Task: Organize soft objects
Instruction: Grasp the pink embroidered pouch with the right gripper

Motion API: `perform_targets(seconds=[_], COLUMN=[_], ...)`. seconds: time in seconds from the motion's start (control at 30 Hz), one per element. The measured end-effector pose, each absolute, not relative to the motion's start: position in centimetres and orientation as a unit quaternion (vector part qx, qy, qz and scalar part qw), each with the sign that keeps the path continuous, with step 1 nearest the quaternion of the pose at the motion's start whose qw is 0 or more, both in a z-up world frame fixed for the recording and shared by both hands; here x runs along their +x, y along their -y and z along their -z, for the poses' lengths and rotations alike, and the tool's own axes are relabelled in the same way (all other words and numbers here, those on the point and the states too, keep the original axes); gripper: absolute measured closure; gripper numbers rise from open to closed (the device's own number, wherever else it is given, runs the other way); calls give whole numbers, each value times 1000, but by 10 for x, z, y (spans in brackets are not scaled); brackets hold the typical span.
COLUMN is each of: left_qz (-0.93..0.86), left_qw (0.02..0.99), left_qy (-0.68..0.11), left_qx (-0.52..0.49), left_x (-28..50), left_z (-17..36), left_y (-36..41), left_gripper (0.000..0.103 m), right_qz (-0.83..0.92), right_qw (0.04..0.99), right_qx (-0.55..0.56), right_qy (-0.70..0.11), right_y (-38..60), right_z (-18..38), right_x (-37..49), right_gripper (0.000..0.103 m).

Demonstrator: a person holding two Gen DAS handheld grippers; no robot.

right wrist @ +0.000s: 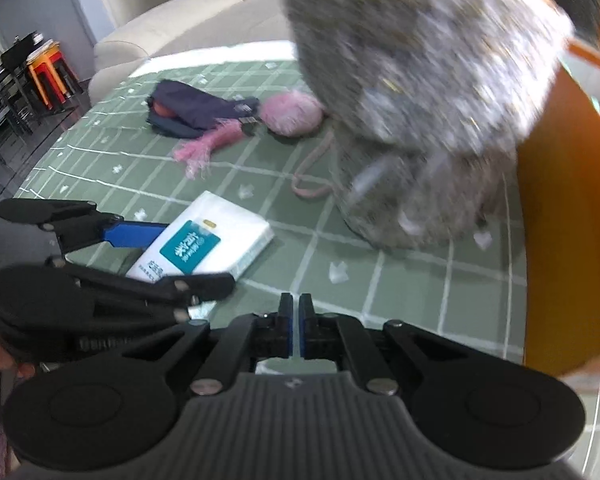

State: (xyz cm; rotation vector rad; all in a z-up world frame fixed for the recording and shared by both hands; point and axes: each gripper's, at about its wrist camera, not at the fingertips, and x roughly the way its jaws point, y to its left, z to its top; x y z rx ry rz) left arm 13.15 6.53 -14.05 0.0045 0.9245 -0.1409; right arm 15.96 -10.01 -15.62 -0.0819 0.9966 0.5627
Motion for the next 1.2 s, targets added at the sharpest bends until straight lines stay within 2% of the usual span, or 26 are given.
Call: perform_targets(seconds=[0.17,0.23,0.3,0.37,0.5,0.73,0.87,1.03,1.2], left_qz=[15,0,-13,-23,-50,-68,-66,-66,-61], left_qw=[901,902,905,908,915,915,917,919,920], left_qy=[-433,-430,-423,-416,-397,-390,-385,-380,-379], left_qx=[-31,-38,-43,-48,-50,-72,-80,-80,-79], left_x=[139,144,150,156,170,183,188,191,191], left_z=[126,122,118,117,120,134,139,143,145], left_y=[-96,-108,-120,-132,-154,-178,-180,-181,-178], left_gripper=[30,30,31,31,31,31,31,31,31], right_qz=[-275,-276,-273,-258,-209,-121,-98,-68,-55], right_qw=[860,866,872,884,909,935,940,940,935], right_qx=[-69,-78,-84,-96,-114,-110,-84,-71,-61], right_qy=[-423,-409,-397,-379,-341,-315,-316,-325,-345], right_y=[68,55,41,25,-4,-32,-42,-48,-48], right_z=[142,139,137,137,142,157,162,171,180], right_x=[163,169,177,184,196,227,242,258,270], right_gripper=[100,96,78,76,60,56,41,36,35])
